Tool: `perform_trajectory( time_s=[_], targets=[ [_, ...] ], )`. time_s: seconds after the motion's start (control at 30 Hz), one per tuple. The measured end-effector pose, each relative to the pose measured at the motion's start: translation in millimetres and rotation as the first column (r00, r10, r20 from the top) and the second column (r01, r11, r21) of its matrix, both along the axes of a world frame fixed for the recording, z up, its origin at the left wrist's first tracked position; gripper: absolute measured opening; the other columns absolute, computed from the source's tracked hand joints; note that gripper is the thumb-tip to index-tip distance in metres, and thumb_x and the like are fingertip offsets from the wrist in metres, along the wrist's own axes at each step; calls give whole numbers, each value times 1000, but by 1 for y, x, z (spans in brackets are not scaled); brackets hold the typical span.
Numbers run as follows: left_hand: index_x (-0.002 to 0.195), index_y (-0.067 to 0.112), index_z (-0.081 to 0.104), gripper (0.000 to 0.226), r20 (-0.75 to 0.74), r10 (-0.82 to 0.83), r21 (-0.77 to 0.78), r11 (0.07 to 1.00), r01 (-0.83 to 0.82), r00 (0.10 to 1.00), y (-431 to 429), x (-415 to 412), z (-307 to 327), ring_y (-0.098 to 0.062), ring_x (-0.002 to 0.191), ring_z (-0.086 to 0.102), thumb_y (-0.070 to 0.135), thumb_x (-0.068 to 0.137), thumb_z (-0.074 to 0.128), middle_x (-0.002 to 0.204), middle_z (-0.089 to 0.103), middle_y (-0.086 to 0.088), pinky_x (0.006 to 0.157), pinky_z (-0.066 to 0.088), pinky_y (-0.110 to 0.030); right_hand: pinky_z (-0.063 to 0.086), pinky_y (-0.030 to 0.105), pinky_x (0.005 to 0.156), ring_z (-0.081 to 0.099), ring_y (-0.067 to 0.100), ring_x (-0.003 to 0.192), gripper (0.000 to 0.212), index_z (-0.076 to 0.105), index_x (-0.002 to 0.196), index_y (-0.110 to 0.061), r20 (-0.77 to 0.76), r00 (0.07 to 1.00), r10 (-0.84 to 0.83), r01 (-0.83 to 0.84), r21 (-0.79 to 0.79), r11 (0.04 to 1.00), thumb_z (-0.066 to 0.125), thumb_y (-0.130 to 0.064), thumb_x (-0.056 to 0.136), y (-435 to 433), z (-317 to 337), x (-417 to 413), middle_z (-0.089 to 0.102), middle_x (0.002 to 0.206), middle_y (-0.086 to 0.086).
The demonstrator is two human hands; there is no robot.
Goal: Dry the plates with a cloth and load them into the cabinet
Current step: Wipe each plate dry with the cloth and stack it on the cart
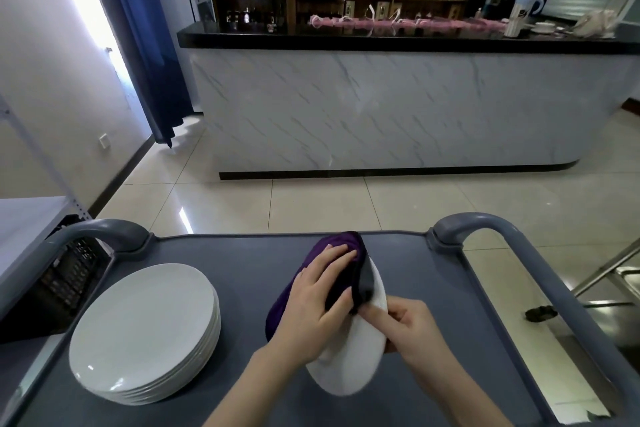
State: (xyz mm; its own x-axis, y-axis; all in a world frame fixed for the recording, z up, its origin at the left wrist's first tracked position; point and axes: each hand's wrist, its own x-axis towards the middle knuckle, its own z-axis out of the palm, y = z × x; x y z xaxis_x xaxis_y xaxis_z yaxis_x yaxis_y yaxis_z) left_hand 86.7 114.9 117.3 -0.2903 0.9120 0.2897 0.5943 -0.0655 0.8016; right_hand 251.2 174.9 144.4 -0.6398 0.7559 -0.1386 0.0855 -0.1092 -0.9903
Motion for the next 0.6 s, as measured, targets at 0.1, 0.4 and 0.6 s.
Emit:
perform_trajectory(
  time_s=[0.1, 0.4, 0.6],
  targets=[
    [146, 45, 34, 54, 62, 55, -60, 997, -51, 997, 4, -10, -11, 0, 140, 31, 51, 94, 42, 150, 28, 31, 115, 32, -44, 56, 32, 59, 71, 23, 72, 23, 77, 81, -4, -62, 993, -100, 97, -50, 994, 69, -26, 81, 0, -3, 0, 75, 80, 17],
    [145, 40, 30, 57, 285, 104, -20, 995, -102, 953, -30, 31, -46, 5, 146, 17, 44, 92, 50, 154, 18, 36, 113, 17, -7, 59, 33, 59, 73, 21, 77, 19, 78, 81, -8, -222, 875, -431, 364, -286, 886, 63, -13, 92, 21, 5, -20, 77, 90, 13],
    [143, 51, 20, 58, 121, 38, -36, 999, -34, 992, -17, 51, -17, 8, 147, 3, 53, 88, 37, 152, 8, 45, 122, 3, -35, 58, 33, 76, 74, 26, 95, 17, 79, 95, -17, -162, 922, -350, 318, -194, 928, 63, -23, 94, 8, -7, -26, 77, 97, 13]
  ],
)
